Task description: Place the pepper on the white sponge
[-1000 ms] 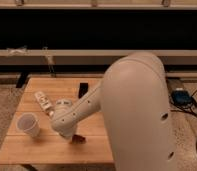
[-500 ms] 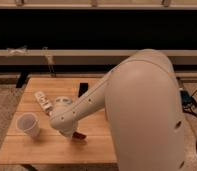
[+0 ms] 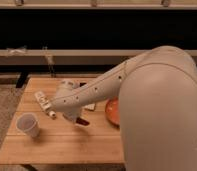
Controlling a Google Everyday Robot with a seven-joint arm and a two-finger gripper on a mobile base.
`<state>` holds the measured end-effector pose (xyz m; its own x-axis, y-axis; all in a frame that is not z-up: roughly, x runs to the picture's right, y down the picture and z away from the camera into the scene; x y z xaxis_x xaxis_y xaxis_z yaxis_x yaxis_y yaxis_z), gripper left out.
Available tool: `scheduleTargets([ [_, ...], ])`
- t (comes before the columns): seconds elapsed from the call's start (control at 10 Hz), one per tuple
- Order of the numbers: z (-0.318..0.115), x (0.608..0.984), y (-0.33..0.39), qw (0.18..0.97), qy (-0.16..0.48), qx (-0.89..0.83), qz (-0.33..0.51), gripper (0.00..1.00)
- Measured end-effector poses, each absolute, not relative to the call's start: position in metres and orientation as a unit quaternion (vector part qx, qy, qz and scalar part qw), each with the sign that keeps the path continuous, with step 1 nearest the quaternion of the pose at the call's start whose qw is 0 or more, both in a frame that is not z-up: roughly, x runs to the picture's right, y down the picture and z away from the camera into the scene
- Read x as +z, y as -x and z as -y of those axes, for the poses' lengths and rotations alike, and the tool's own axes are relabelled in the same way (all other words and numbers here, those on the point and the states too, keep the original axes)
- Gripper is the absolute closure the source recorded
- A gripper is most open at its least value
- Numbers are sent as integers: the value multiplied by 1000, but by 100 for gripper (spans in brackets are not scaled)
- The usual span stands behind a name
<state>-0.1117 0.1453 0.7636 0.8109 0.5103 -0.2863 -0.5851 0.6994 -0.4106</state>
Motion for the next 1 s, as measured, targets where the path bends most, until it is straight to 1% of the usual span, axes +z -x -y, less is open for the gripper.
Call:
scheduleTargets([
  [0.2,-109,777,92,911,228,337,-70,100],
  [0.5,-71,796,78,902,207,375,-57,100],
  [0.7,-58,804,87,900,202,383,-51,100],
  [1.0,-49,829,87,893,207,398,-50,100],
])
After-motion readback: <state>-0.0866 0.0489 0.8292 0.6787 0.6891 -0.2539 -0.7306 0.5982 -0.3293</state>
